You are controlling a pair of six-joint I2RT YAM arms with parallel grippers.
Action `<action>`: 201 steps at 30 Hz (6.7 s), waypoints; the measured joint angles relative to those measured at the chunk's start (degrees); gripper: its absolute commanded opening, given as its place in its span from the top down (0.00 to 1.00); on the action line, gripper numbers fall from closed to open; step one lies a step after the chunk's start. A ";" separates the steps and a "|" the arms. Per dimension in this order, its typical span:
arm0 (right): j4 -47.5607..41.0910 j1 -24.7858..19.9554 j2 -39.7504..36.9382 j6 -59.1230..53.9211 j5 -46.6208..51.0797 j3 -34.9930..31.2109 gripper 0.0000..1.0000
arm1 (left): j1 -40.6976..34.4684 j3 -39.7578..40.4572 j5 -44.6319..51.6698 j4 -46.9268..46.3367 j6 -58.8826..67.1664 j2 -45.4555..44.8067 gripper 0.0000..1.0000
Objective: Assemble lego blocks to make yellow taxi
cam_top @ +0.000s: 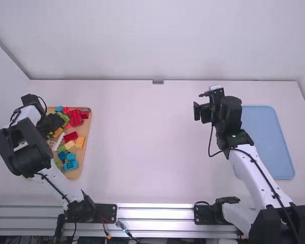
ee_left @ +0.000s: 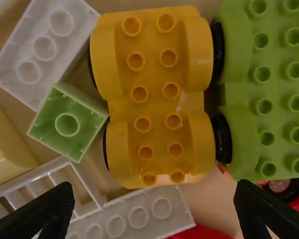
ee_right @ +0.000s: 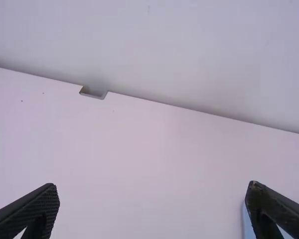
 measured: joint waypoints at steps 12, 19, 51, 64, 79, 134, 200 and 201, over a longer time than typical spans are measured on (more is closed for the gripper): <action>-0.46 0.00 0.00 0.11 -0.07 0.00 0.01 | 0.00 -0.02 -1.27 2.78 0.00 0.00 0.16; -0.57 0.00 0.00 -0.17 0.04 0.00 0.01 | 0.00 -0.55 -1.46 4.15 0.00 0.00 0.16; -0.33 -0.02 0.00 -0.04 -0.04 0.00 0.01 | 0.22 -3.34 -3.85 5.77 0.87 0.02 0.24; -0.35 0.00 0.00 -0.09 0.07 0.00 0.01 | 0.22 -5.88 -3.89 9.25 1.97 0.02 0.24; -0.42 0.00 0.00 0.07 0.00 0.00 0.01 | 0.22 -10.84 -3.56 19.17 5.20 0.00 0.24; -2.51 0.00 0.00 0.22 -0.17 0.00 0.01 | -64.78 -16.61 10.27 -0.52 55.71 -19.76 0.98; -2.75 0.00 0.00 0.17 -0.17 0.00 0.01 | -3.23 -5.25 1.05 -14.80 -0.70 -19.80 0.01; -2.40 -0.02 0.00 0.13 -0.17 0.00 0.01 | -0.87 -3.65 1.05 -15.21 -2.49 -16.70 0.01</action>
